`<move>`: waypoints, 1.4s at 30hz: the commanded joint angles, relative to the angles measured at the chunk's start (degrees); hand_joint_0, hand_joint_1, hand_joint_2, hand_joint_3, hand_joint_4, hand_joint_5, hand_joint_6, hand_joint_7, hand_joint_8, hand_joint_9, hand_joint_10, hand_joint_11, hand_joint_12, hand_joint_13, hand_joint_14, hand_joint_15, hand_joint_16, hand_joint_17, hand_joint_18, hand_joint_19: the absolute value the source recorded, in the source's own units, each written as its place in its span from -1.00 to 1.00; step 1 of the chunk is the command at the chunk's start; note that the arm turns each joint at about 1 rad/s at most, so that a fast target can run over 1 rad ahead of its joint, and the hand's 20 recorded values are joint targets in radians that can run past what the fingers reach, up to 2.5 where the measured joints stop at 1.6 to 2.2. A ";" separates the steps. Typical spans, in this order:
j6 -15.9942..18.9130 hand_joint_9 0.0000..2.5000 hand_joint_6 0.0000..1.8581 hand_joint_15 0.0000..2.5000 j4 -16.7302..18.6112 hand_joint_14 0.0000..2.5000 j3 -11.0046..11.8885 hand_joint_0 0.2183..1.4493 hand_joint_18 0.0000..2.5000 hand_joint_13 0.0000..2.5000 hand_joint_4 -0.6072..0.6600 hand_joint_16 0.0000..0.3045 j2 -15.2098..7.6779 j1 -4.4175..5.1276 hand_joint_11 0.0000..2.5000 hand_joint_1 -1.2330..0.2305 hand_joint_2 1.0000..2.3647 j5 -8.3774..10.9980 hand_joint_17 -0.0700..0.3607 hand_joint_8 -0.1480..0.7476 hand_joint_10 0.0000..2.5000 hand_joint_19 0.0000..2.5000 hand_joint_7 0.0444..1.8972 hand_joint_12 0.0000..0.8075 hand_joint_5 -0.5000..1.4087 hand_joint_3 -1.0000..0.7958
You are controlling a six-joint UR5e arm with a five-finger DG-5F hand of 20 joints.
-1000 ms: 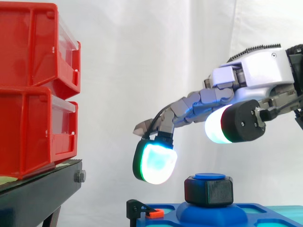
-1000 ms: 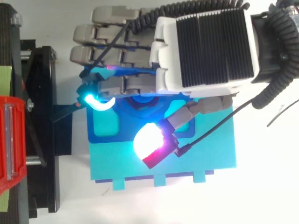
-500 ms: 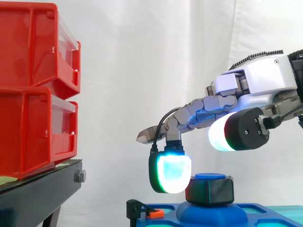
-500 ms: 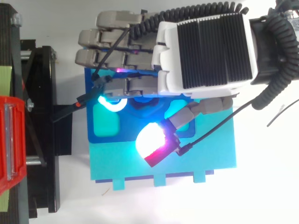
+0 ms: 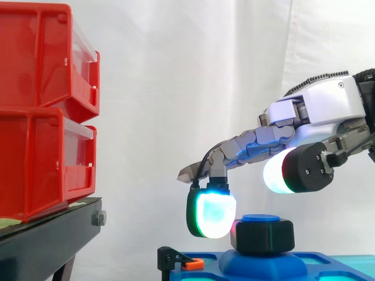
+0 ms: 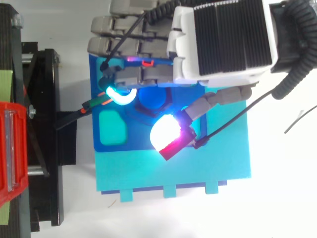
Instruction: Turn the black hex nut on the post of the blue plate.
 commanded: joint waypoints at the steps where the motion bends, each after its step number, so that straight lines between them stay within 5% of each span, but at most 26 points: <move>1: -0.59 -0.95 -0.46 -0.98 -0.01 -1.00 0.00 -0.61 -1.00 -0.97 0.21 -0.63 0.01 -0.67 -1.00 0.43 -1.00 -0.73 -0.09 -0.24 -1.00 -0.97 0.16 -0.16 -0.66 -0.44; 9: -1.82 -0.94 -0.46 -0.98 0.08 -1.00 0.00 -0.61 -1.00 -0.95 0.21 -0.64 -0.08 -3.31 -1.00 0.43 -1.00 -3.90 -0.10 -0.24 -1.00 -0.97 0.16 -0.16 -0.66 -0.44; 17: -1.73 -0.93 -0.46 -0.97 1.04 -1.00 0.00 -0.61 -1.00 -0.94 0.22 -0.63 0.01 -3.92 -1.00 0.42 -1.00 -4.78 -0.09 -0.24 -1.00 -0.96 0.14 -0.16 -0.67 -0.44; 28: 0.03 -0.93 -0.46 -0.97 4.38 -1.00 0.09 -0.61 -1.00 -0.94 0.22 -0.63 0.01 -2.25 -1.00 0.42 -1.00 -3.90 -0.09 -0.23 -1.00 -0.96 0.05 -0.16 -0.68 -0.44; 33: 0.64 -0.91 -0.46 -0.99 6.14 -1.00 0.18 -0.61 -1.00 -0.92 0.23 -0.63 -0.08 -0.05 -1.00 0.39 -1.00 -1.96 -0.09 -0.22 -1.00 -0.97 0.00 -0.15 -0.68 -0.44; 42: 0.82 -0.93 -0.46 -0.97 5.88 -1.00 0.00 -0.61 -1.00 -0.94 0.21 -0.63 -0.08 1.97 -1.00 0.42 -1.00 0.06 -0.09 -0.24 -1.00 -0.95 -0.04 -0.15 -0.69 -0.44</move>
